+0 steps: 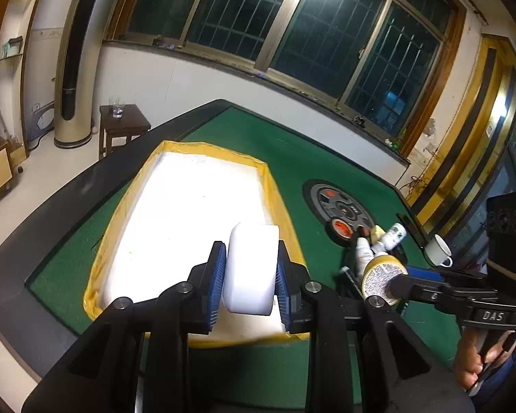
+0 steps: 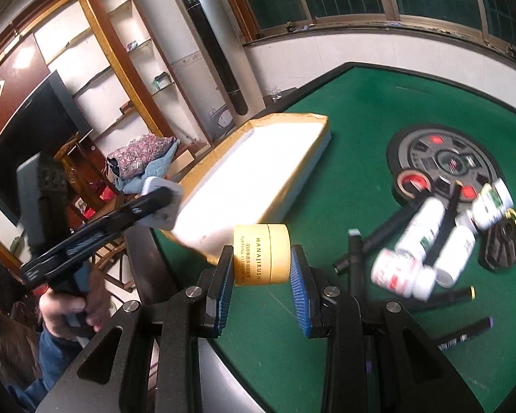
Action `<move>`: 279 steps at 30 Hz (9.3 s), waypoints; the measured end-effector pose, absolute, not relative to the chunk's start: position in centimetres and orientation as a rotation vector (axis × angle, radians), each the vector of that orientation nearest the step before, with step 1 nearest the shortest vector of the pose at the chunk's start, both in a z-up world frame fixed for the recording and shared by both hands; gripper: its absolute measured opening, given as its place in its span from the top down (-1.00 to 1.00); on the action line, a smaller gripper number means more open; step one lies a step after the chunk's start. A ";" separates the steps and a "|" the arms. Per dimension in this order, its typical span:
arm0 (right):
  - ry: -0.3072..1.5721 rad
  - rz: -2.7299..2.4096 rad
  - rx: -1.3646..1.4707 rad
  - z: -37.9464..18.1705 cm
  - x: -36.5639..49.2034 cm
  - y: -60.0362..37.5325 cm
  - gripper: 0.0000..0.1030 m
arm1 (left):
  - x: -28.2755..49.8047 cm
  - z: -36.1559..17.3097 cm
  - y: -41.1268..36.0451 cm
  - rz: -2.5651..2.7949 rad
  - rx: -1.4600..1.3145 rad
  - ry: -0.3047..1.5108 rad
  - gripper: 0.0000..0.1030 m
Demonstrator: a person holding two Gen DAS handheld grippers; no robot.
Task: Organize rigid objects
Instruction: 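Carry the jar and plug into the yellow-edged tray and open both tools, then grasp a black marker with the left tool while the right tool grasps another marker, then carry both black markers into the tray and open both tools, then move both tools back from the tray to the table objects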
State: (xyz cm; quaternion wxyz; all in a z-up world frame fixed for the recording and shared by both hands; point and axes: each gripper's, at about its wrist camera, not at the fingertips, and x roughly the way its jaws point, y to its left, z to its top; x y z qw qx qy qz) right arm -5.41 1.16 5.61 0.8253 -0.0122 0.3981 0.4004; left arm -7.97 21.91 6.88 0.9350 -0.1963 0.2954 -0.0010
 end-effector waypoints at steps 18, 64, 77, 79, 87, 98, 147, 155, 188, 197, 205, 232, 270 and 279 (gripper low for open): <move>1.048 0.708 -0.033 3.0 9.0 16.4 0.45 | 4.3 4.3 29.3 0.090 -0.442 0.814 0.52; 0.896 0.611 0.227 1.5 0.8 -18.3 0.09 | -7.6 6.7 9.6 -0.232 -0.420 0.820 0.09; 0.931 0.676 0.268 1.2 0.4 -19.3 0.09 | -2.1 1.2 4.4 -0.153 -0.473 1.010 0.10; 0.949 0.694 0.257 0.9 0.4 -18.8 0.09 | -2.0 1.3 4.2 -0.132 -0.423 0.983 0.13; 0.949 0.629 0.122 -0.3 1.4 -17.5 0.10 | -4.1 0.9 5.9 -0.187 -0.397 0.998 0.73; 1.106 0.882 -0.152 -0.3 -2.4 -14.1 0.08 | -4.9 0.8 6.4 -0.170 -0.371 0.985 0.73; 0.916 0.837 -0.275 0.7 -6.0 -8.1 0.74 | -7.9 1.5 4.2 -0.138 -0.125 0.897 0.73; 0.900 0.838 -0.204 1.2 -5.3 -8.6 0.74 | -8.4 2.6 5.0 -0.146 -0.194 0.854 0.73; 0.961 0.895 0.007 5.1 -3.3 -1.2 0.74 | -10.3 6.7 16.9 -0.029 -0.411 0.685 0.72; 0.981 0.884 -0.004 6.5 -0.2 6.3 0.74 | -6.3 6.3 23.4 0.081 -0.455 0.737 0.72; 1.058 0.825 -0.012 5.1 4.6 13.6 0.74 | -1.0 5.0 27.3 0.142 -0.493 0.833 0.72; 1.156 0.721 0.014 0.4 12.1 20.2 0.74 | 3.5 2.2 31.0 0.169 -0.471 0.911 0.72; 1.123 0.784 0.025 2.5 9.6 18.0 0.48 | 0.1 4.7 29.8 0.121 -0.545 0.862 0.71; 1.074 0.874 0.097 3.4 6.4 12.4 0.47 | -2.5 5.4 27.3 0.077 -0.539 0.828 0.71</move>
